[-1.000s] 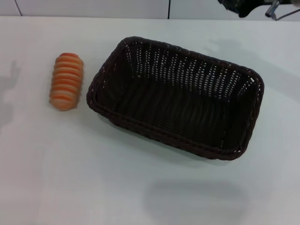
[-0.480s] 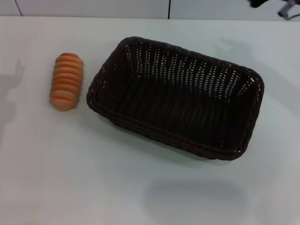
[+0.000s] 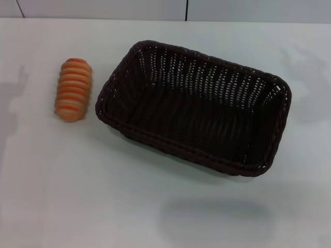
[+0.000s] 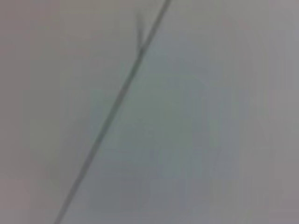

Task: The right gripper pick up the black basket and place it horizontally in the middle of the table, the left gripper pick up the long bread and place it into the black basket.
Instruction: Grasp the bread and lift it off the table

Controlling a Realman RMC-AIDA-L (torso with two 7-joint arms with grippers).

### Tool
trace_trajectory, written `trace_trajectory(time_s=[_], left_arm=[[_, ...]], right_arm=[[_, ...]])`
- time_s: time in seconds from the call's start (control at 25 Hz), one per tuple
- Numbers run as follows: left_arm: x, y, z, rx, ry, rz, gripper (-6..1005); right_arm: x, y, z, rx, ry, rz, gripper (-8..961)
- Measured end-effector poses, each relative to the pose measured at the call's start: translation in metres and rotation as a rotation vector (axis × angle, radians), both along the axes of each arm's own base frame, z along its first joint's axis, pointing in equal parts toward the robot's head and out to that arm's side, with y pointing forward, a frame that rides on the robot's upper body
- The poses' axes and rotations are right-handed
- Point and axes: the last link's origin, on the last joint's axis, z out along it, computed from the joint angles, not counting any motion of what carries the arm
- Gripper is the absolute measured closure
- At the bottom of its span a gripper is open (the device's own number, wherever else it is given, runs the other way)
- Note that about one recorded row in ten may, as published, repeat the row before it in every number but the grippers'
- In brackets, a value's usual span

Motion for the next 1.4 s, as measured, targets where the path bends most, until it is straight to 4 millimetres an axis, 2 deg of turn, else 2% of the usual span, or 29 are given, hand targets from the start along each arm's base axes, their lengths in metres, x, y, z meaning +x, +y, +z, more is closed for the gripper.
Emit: trace_trajectory(time_s=[0.32, 0.68, 0.72, 1.08, 1.4], left_arm=[[0.004, 0.002, -0.004, -0.003, -0.004, -0.013, 186], [0.015, 0.005, -0.006, -0.090, -0.075, -0.030, 186], [0.022, 0.008, -0.005, -0.179, -0.118, -0.029, 186], [0.055, 0.022, 0.006, -0.464, -0.216, -0.019, 186], [0.074, 0.043, 0.007, -0.548, -0.139, 0.051, 186]], right_arm=[[0.024, -0.026, 0.012, 0.232, 0.070, -0.057, 620], [0.032, -0.037, 0.014, 0.306, 0.089, -0.079, 620], [0.034, -0.037, 0.015, 0.307, 0.087, -0.085, 620], [0.041, -0.038, 0.019, 0.320, 0.083, -0.104, 620], [0.043, -0.059, 0.038, 0.399, 0.135, -0.127, 620]])
